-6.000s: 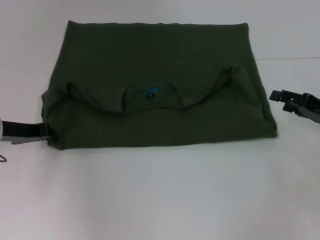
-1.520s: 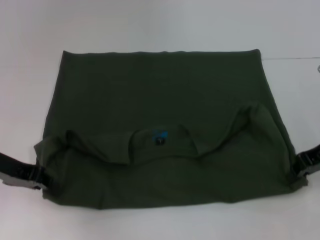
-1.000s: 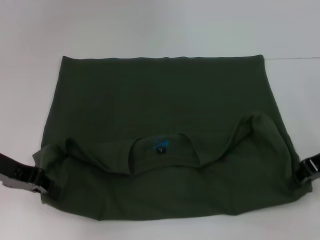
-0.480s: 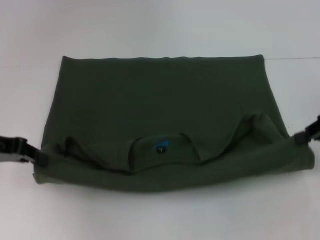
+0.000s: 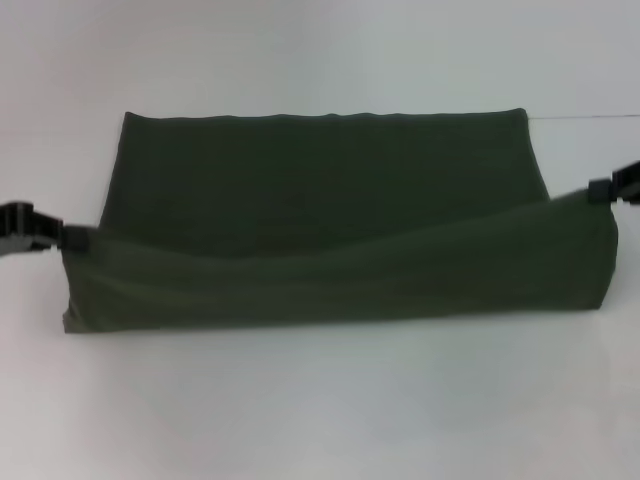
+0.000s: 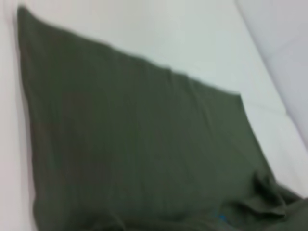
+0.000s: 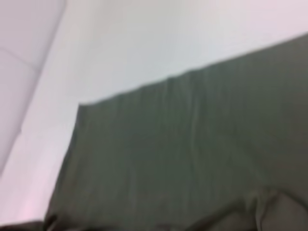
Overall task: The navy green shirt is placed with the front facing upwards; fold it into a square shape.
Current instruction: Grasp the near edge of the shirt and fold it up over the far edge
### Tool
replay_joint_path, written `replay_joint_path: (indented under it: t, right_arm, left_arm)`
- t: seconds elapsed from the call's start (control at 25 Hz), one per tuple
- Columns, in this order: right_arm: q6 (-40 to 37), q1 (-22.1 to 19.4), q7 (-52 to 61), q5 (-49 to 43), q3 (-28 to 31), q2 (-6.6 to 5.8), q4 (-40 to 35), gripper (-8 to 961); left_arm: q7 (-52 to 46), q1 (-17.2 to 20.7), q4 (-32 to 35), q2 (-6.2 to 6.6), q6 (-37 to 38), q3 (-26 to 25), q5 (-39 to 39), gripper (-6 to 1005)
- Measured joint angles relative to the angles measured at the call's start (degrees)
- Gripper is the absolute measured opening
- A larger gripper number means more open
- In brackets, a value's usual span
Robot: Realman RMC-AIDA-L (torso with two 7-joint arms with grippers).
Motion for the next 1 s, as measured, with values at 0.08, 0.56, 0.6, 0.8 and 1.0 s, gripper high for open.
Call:
replay_joint_path:
  t: [0.08,0.56,0.6,0.8,1.0]
  right_arm:
    - [1.44,-0.47,-0.19,2.39,0.02,0.17,0.05,35]
    - [10.85,-3.15,-5.23,16.25,0.06,4.37,0.62,34]
    - [11.81,-3.31,-5.66,17.13,0.06,4.69,0.62,34]
    - [17.42,-4.17,-7.88,21.12,0.10,6.29,0.78,35]
    - [22.13,-4.35,-11.23,24.60,0.00,7.57,2.65,35]
  left_arm:
    - [0.00,0.46,-0.12,-0.24,-1.74,-0.09,-2.56,57]
    - [3.28,2.34,-5.51,-2.93,-14.18,0.35,-17.94,60]
    - [3.62,2.42,-5.90,-3.12,-15.14,0.35,-18.88,60]
    - [5.79,3.12,-7.90,-4.30,-21.19,0.36,-24.21,61]
    - [9.60,3.35,-10.85,-5.70,-27.80,0.40,-29.15,61]
